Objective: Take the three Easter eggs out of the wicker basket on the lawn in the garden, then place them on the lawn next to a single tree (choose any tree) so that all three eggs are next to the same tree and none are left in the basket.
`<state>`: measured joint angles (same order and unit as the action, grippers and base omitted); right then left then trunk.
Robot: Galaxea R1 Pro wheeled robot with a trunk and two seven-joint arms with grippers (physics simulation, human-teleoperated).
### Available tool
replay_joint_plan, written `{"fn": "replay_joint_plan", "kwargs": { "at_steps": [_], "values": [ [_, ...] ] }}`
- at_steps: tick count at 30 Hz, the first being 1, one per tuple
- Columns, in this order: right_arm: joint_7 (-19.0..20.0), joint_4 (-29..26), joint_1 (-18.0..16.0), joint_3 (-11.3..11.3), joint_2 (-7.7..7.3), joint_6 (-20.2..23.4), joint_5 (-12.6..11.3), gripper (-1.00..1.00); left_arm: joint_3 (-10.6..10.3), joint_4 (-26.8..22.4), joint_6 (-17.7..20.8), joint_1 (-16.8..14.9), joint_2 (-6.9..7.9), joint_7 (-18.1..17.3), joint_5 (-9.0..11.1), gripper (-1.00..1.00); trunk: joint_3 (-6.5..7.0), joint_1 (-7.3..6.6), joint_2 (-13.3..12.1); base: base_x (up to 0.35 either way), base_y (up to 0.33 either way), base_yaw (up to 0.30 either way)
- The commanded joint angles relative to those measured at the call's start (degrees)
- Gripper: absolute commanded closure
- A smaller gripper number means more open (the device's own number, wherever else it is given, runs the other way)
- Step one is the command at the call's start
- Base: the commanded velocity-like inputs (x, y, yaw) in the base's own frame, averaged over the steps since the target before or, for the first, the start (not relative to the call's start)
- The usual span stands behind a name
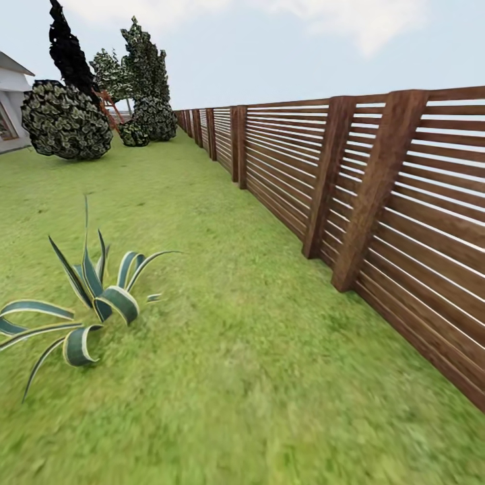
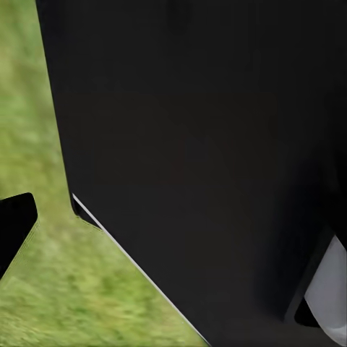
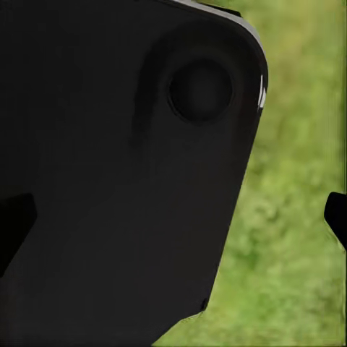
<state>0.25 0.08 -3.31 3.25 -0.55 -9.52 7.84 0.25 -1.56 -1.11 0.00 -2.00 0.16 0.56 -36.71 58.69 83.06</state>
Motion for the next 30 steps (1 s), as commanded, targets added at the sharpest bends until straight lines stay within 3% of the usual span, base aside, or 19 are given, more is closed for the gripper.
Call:
{"fn": "replay_joint_plan", "kwargs": {
  "at_steps": [1, 7, 30],
  "values": [
    [0.02, 0.03, -0.03, 0.28, 0.00, -0.18, 0.89, -1.00, 0.02, -0.02, -0.12, 0.00, 0.00, 0.02, 0.06, -1.00, -0.04, 0.03, 0.02, 0.341, 0.000, 0.000],
    [-0.06, 0.09, -0.03, 0.26, 0.06, -0.23, 2.26, -1.00, 0.02, -0.02, -0.12, 0.00, -0.02, 0.02, 0.06, -1.00, -0.04, 0.03, 0.02, 0.341, 0.000, 0.000],
    [-0.16, 0.10, -0.03, 0.25, 0.08, -0.32, 2.34, -1.00, 0.02, -0.02, -0.12, 0.00, -0.20, 0.02, 0.01, -1.00, -0.04, 0.03, 0.02, 0.341, 0.000, 0.000]
  ]
}}
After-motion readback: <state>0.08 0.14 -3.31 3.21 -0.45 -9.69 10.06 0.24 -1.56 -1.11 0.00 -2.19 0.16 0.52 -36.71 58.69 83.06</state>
